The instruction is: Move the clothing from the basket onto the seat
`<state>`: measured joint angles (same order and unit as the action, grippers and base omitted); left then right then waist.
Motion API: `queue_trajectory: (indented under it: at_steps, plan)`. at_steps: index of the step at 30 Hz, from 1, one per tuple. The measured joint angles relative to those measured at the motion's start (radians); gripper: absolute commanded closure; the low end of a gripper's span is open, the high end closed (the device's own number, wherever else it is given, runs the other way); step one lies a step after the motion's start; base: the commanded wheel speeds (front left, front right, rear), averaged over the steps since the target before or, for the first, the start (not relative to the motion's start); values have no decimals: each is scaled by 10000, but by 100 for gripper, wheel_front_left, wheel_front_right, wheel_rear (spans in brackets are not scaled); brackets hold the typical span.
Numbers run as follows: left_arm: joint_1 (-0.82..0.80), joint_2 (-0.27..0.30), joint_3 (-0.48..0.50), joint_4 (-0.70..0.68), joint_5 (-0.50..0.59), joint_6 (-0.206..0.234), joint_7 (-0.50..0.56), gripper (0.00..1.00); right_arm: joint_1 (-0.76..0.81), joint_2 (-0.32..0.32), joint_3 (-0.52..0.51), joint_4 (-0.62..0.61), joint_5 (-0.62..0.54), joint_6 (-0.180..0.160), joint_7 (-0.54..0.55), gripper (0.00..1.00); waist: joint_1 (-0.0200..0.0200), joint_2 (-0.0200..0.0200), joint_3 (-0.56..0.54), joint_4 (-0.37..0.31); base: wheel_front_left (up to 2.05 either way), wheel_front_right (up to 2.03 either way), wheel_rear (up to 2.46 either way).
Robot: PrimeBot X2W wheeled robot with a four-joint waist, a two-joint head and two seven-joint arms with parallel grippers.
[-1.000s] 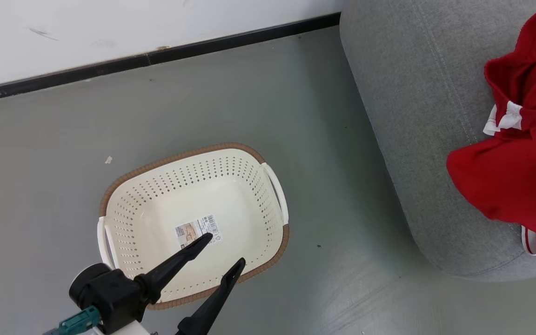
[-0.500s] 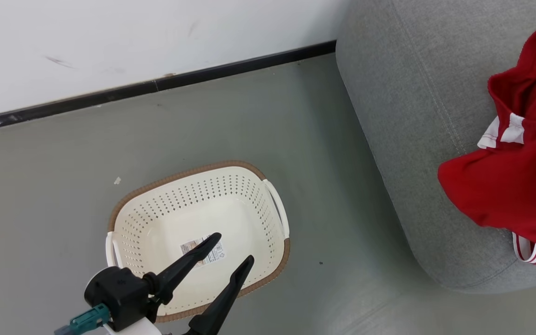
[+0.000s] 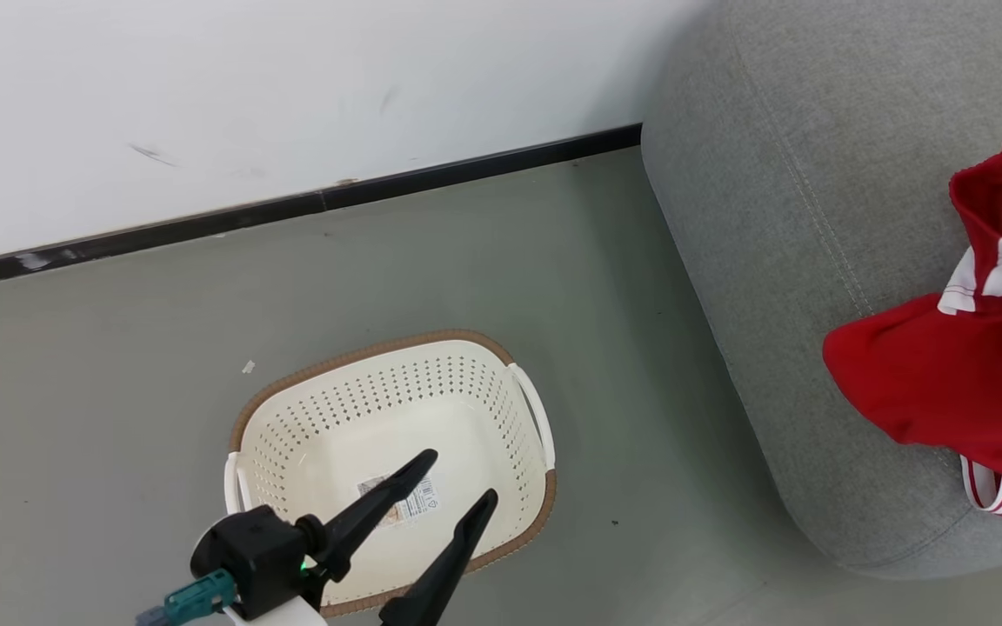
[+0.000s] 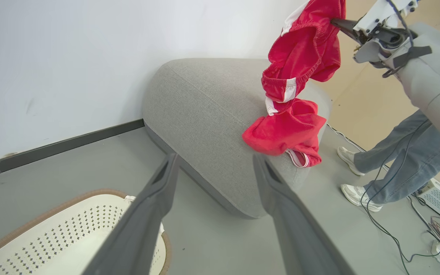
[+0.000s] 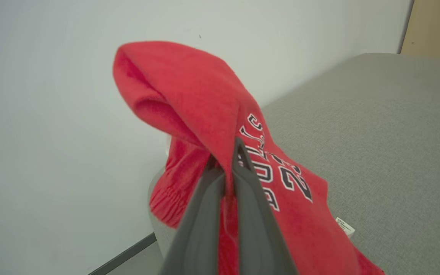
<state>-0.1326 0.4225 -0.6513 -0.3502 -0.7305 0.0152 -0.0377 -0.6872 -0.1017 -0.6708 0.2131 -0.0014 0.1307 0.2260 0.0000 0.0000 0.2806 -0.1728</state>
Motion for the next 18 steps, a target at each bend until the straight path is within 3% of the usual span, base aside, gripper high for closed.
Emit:
queue_trajectory:
  at_steps: [18]
  plan:
    - [17, 412, 125, -301, -2, 263, 247, 0, 530, 303, -79, -370, 489, 0, 163, 100, 0, 0, 523, 5, 0, 0, 0]
